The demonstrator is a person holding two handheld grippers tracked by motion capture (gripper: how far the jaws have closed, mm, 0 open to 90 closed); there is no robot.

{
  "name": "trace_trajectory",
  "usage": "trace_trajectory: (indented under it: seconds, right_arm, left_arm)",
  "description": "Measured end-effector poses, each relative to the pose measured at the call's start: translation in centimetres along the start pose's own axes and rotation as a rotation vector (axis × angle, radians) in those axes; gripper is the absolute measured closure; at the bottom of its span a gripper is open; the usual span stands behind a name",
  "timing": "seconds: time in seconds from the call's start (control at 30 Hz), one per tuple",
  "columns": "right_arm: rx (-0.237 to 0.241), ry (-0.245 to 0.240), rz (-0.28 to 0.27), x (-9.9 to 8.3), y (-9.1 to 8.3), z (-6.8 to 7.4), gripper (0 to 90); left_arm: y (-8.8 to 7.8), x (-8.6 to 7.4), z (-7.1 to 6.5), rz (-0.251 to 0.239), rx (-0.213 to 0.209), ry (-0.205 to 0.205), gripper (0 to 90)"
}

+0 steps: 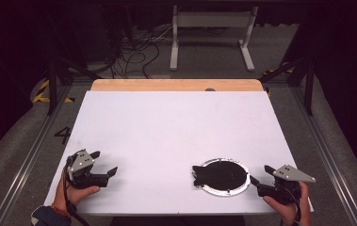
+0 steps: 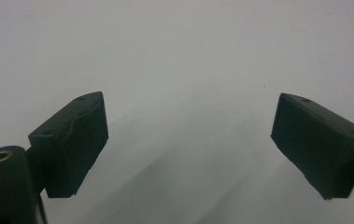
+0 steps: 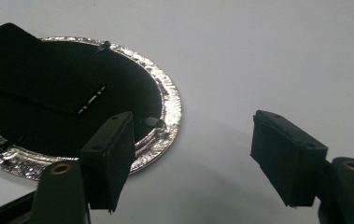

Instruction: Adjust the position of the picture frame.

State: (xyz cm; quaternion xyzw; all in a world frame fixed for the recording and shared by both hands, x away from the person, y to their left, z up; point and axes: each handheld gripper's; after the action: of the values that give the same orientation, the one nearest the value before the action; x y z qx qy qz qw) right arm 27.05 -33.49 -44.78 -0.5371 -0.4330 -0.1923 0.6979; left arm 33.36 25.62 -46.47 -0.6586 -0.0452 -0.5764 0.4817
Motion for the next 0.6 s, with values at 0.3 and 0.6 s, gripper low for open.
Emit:
trace_trajectory:
  seconds: [0.3,0.6]
  right_arm:
    - [0.071,-0.01,0.042,-0.5,-0.1,1.0,33.6]
    - [0.095,-0.063,0.108,-0.9,0.5,2.0,31.4]
  left_arm:
    - [0.6,0.4,-0.2,0.006,-0.048,0.041,21.0]
    - [0.6,0.7,-0.3,-0.014,-0.09,0.056,31.6]
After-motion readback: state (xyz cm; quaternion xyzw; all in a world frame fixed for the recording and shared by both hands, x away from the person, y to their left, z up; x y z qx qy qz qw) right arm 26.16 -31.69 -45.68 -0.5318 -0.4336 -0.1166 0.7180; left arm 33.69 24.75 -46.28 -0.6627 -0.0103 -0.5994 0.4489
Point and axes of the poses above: each handheld gripper's, and its own axes: y roughly forward along the jaws, x roughly out of its top, z roughly to its left, and after that the axes turned 7 degrees about y, right-handed
